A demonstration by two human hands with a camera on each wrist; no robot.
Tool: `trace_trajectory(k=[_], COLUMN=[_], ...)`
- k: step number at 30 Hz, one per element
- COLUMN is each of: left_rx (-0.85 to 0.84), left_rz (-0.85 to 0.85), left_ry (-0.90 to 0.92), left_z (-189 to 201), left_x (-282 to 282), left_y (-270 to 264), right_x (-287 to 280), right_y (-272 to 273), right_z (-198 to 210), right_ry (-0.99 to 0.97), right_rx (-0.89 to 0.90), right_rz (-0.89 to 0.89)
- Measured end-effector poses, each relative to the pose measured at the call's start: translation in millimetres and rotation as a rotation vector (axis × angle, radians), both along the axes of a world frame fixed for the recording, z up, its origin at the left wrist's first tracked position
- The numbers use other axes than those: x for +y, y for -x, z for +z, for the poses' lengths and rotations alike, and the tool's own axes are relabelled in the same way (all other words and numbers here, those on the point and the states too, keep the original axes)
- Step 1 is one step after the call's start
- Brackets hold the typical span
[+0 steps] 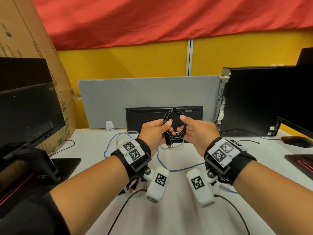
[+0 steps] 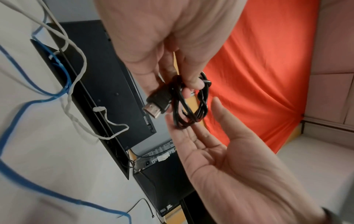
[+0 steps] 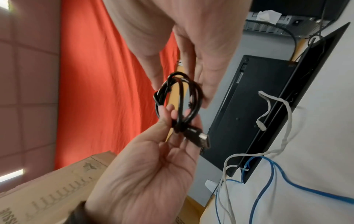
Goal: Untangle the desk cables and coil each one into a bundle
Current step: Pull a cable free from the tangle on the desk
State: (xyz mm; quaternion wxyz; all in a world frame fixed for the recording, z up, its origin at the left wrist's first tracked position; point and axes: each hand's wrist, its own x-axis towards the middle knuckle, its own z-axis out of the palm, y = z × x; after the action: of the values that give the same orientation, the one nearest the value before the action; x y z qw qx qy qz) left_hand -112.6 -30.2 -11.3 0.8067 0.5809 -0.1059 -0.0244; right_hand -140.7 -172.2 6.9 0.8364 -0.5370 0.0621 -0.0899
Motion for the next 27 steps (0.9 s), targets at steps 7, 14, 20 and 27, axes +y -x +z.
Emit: trace_trajectory(k=[7,14,20,27], left_rx=[0.003,-0.083,-0.035,-0.006], left_rz=[0.075,0.226,0.223,-0.015], left_ry=[-0.145,-0.406,-0.421,-0.312], left_z=[-3.4,-2.9,2.3,5.3], left_x=[-2.8,-2.9,-2.2,11.8], left_y=[1.5,-4.3,-3.3,2.6], right_x=[7.5,10.2,17.4,10.5], right_y=[0.5,2.9,4.7,3.7], right_z=[-6.7,-13.9,-18.7,-17.6], right_ry=[0.202,0.195,0.259,0.144], right_rx=[-0.019,-0.128,-0.265,-0.282], right_rz=[-0.149,-0.188,-0.23,-0.135])
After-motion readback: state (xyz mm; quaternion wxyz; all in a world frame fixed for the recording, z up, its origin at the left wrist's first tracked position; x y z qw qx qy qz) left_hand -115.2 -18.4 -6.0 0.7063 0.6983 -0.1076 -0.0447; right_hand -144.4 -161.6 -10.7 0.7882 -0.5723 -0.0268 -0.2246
